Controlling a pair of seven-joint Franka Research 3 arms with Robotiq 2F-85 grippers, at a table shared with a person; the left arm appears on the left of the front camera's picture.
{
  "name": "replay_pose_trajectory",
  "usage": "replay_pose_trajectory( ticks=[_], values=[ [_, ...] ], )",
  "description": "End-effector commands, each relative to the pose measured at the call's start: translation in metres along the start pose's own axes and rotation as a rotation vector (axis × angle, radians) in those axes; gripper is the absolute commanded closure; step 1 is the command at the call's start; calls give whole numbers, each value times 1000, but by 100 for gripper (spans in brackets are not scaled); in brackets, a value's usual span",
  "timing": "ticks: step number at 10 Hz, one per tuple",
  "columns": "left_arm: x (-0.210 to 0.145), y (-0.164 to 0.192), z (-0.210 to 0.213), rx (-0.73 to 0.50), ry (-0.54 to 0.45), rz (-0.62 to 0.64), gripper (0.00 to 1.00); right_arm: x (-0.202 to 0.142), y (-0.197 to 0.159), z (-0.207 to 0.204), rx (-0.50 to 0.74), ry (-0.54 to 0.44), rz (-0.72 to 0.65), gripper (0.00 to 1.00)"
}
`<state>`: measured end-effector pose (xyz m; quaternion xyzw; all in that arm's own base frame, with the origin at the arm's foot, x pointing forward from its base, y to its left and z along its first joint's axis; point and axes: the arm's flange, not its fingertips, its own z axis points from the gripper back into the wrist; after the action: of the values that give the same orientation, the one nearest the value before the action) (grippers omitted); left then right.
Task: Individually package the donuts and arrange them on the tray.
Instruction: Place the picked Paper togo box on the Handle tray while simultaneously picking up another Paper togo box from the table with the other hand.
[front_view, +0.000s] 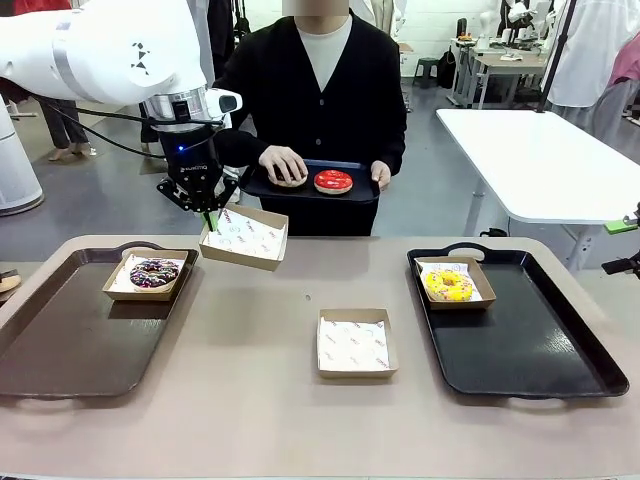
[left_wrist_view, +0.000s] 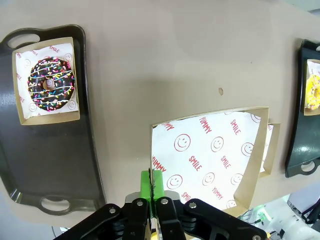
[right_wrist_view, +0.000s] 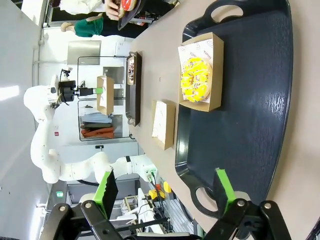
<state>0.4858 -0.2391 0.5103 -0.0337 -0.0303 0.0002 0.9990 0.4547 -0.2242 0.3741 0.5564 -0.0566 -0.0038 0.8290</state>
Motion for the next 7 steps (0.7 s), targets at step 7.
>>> replay_pose_trajectory(
  ticks=[7],
  values=[
    [-4, 1, 2, -10, 1, 7, 100, -2, -2, -2, 0, 7, -7, 0]
  ],
)
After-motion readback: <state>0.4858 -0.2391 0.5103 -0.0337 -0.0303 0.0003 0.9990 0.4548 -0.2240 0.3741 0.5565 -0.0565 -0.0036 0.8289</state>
